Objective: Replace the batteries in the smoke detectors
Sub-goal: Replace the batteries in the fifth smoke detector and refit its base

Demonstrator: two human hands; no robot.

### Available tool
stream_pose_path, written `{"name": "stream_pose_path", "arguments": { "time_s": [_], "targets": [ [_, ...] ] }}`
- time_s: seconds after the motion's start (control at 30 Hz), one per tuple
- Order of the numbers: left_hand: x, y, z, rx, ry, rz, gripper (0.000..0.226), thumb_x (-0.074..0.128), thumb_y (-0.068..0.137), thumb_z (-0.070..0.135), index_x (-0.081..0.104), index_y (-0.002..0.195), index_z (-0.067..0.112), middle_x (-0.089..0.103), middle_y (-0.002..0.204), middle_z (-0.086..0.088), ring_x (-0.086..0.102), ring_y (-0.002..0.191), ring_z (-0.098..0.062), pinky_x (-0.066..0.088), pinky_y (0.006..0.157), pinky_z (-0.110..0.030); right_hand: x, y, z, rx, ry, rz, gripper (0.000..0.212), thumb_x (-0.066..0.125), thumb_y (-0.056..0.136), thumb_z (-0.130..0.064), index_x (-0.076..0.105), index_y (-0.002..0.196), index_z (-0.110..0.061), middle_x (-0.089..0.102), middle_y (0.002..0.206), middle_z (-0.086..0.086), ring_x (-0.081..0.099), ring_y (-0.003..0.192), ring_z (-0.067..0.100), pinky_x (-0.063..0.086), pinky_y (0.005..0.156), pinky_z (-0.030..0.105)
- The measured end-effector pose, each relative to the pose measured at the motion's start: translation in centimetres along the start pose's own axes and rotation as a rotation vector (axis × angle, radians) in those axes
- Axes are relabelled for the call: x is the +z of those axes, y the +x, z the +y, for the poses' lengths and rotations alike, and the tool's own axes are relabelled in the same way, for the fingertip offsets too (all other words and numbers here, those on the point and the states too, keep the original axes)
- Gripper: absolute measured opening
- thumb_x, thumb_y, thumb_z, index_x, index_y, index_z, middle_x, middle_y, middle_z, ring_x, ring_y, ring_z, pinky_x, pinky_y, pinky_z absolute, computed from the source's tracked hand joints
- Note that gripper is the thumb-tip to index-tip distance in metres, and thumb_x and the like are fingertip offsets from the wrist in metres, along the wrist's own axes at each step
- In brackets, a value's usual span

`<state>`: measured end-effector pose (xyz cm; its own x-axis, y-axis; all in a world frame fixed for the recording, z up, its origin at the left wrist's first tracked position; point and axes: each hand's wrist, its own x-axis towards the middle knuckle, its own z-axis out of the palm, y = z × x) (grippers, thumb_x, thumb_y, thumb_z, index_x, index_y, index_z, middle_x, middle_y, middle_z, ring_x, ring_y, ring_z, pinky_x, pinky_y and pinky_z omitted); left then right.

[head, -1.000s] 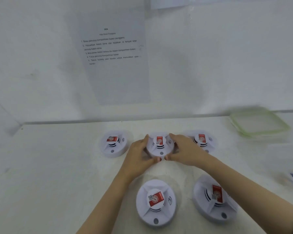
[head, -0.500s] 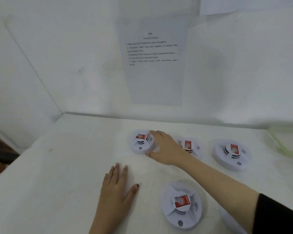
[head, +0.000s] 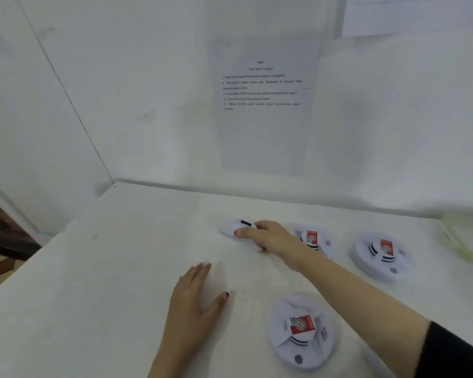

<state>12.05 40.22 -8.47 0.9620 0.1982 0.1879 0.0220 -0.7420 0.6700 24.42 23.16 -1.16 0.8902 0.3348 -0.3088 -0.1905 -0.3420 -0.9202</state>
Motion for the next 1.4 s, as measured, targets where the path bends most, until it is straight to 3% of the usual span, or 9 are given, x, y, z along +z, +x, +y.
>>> {"name": "stream_pose_path", "arguments": {
  "time_s": [0.1,0.2,0.3,0.4,0.57,0.8,0.9,1.03,1.4],
  "targets": [
    [-0.7,0.3,1.3,-0.034,-0.116,0.001,0.066,0.069,0.081,0.043,0.046,0.139,0.022,0.039,0.134,0.019,0.041,0.132,-0.011,0.025,0.105,-0.019,-1.5,-2.9,-0.3,0.140,0.370,-0.134,0.037,0.069,0.075,-0.042,0.065,0.100,-0.015,0.061,0.095,0.010,0.058,0.085,0.023,0.050,0.083,0.036],
    [-1.3,0.4,3.3,-0.012,-0.272,-0.026,0.065,0.075,0.082,0.030,0.041,0.137,0.037,0.042,0.135,0.024,0.045,0.125,0.002,0.032,0.103,-0.017,-3.0,-5.8,0.0,0.202,0.555,-0.221,0.060,0.062,0.070,-0.049,0.060,0.117,-0.012,0.061,0.108,0.023,0.062,0.085,0.033,0.054,0.075,0.037],
    [-2.1,0.3,5.9,0.070,-0.451,-0.151,0.086,0.080,0.063,0.048,0.036,0.137,0.047,0.046,0.136,0.029,0.048,0.120,0.012,0.040,0.096,-0.009,-3.9,-8.6,0.8,0.226,0.657,-0.291,0.061,0.053,0.076,-0.050,0.061,0.117,-0.006,0.064,0.109,0.025,0.063,0.088,0.039,0.055,0.072,0.038],
    [-1.9,-0.5,8.2,0.170,-0.535,-0.296,0.106,0.088,0.054,0.038,0.032,0.144,0.041,0.050,0.137,0.026,0.048,0.126,0.005,0.043,0.096,-0.012,-4.2,-11.4,1.8,0.204,0.735,-0.338,0.059,0.050,0.081,-0.049,0.063,0.119,-0.005,0.063,0.117,0.026,0.063,0.093,0.040,0.057,0.071,0.042],
    [-1.3,-2.7,10.9,0.255,-0.555,-0.331,0.104,0.092,0.055,0.020,0.037,0.141,0.037,0.050,0.135,0.028,0.048,0.127,0.002,0.045,0.097,-0.017,-4.3,-15.4,3.3,0.067,0.693,-0.352,0.060,0.048,0.084,-0.058,0.062,0.124,-0.016,0.059,0.127,0.022,0.054,0.110,0.049,0.054,0.078,0.047],
    [0.2,-6.4,13.9,0.258,-0.628,-0.382,0.092,0.092,0.055,0.004,0.049,0.131,0.033,0.062,0.121,0.022,0.060,0.112,-0.001,0.053,0.080,-0.017,-4.6,-21.2,5.9,-0.091,0.472,0.042,0.043,0.061,0.089,-0.028,0.048,0.128,-0.015,0.068,0.108,0.018,0.066,0.079,0.033,0.054,0.061,0.035],
    [0.8,-7.6,14.6,0.287,-0.654,-0.412,0.090,0.091,0.056,0.002,0.051,0.128,0.037,0.063,0.121,0.019,0.062,0.110,-0.007,0.056,0.080,-0.024,-4.8,-23.2,6.6,-0.190,0.368,0.196,0.042,0.058,0.090,-0.018,0.044,0.128,-0.030,0.070,0.096,0.008,0.067,0.069,0.031,0.053,0.058,0.033],
    [1.3,-8.9,15.2,0.276,-0.676,-0.431,0.079,0.086,0.055,0.022,0.052,0.122,0.048,0.062,0.119,0.018,0.064,0.107,-0.012,0.057,0.081,-0.031,-5.4,-25.2,7.3,-0.306,0.305,0.282,0.033,0.058,0.092,-0.021,0.053,0.120,-0.038,0.069,0.097,0.003,0.063,0.058,0.027,0.049,0.054,0.033],
    [1.6,-10.3,16.1,0.364,-0.598,-0.508,0.093,0.090,0.052,0.028,0.047,0.134,0.039,0.058,0.130,0.012,0.056,0.120,-0.015,0.053,0.093,-0.040,-6.8,-28.2,8.1,-0.329,0.208,0.186,0.033,0.063,0.081,-0.033,0.061,0.114,-0.036,0.065,0.108,-0.007,0.062,0.067,0.020,0.048,0.054,0.027]
  ]
}}
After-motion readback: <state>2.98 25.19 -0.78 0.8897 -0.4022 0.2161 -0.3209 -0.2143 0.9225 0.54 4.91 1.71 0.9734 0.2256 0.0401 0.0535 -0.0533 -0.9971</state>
